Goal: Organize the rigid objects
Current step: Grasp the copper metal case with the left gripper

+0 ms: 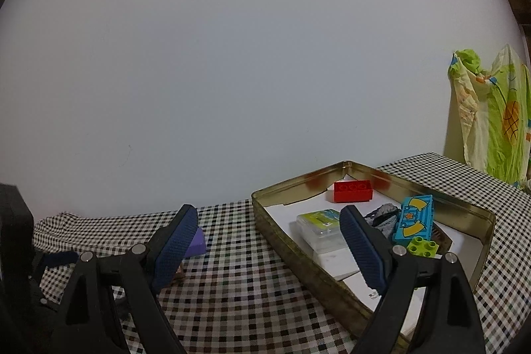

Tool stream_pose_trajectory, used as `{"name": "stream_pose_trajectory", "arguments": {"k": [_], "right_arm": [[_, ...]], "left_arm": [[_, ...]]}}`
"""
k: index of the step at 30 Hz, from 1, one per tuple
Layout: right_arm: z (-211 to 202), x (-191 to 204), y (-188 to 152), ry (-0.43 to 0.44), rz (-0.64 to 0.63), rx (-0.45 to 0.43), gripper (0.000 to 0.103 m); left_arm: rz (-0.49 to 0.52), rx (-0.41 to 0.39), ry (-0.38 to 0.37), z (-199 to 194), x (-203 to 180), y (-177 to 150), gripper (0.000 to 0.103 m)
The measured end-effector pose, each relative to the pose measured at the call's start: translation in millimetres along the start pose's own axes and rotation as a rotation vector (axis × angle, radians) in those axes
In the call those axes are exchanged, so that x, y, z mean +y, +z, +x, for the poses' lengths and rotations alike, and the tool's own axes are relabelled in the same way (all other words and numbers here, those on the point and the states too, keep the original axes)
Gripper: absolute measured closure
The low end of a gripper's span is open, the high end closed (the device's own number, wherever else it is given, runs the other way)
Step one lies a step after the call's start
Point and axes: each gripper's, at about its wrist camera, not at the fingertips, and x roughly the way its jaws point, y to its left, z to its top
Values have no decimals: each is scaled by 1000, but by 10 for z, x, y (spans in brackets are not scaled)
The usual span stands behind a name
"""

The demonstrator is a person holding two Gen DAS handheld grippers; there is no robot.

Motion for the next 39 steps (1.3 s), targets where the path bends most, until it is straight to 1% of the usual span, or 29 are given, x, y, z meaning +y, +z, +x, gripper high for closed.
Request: {"name": "stream_pose_trajectory", "arguments": {"k": [1, 4, 6, 7, 8, 10, 11, 12, 13, 14, 15, 19, 21, 24, 26, 29, 32, 33, 35, 39], "right_arm": [[8, -7, 6, 1, -1, 3, 14], [29, -35, 14, 8, 3, 14, 14], [55, -52, 14, 13, 7, 25, 14], [68, -56, 15, 14, 7, 31, 14], [82, -61, 16, 14, 8, 36, 14], [88, -64, 11, 19, 9, 45, 14], [98, -69, 13, 21, 11, 51, 14], [104, -71, 13, 24, 13, 56, 14], [112, -74, 12, 26, 15, 61, 14], [119, -80, 14, 27, 15, 64, 14], [126, -82, 13, 27, 16, 68, 14], [120, -87, 8, 29, 20, 71, 14], [120, -95, 6, 30, 22, 75, 14], [146, -106, 11, 29, 28, 83, 14], [155, -107, 13, 30, 29, 89, 14], [153, -114, 12, 33, 31, 92, 14], [166, -122, 10, 43, 32, 108, 14], [180, -121, 10, 49, 31, 118, 14], [208, -102, 1, 67, 25, 139, 14], [207, -51, -14, 118, 3, 157, 14]], "left_arm": [[18, 3, -10, 39, -31, 36, 1], [32, 40, -100, 227, -67, 146, 2], [48, 54, -107, 339, -60, 204, 7], [48, 56, -114, 378, -56, 228, 8], [42, 67, -140, 435, -54, 259, 8], [32, 101, -186, 535, -47, 280, 15], [28, 121, -200, 574, -48, 273, 25], [17, 127, -223, 599, -35, 271, 32], [4, 128, -236, 593, -17, 261, 35], [-8, 133, -237, 598, -4, 243, 35], [-16, 134, -236, 603, 5, 239, 38], [-24, 134, -209, 569, -15, 196, 48], [-51, 139, -192, 539, -5, 166, 50], [-133, 149, -174, 534, 86, 155, 52], [-195, 149, -163, 497, 118, 129, 55], [-291, 155, -137, 442, 164, 72, 56], [-466, 164, -67, 320, 267, -78, 57], [-498, 166, -40, 279, 277, -120, 57], [-540, 167, 26, 203, 248, -178, 58], [-607, 171, 114, 95, 305, -268, 58]]}}
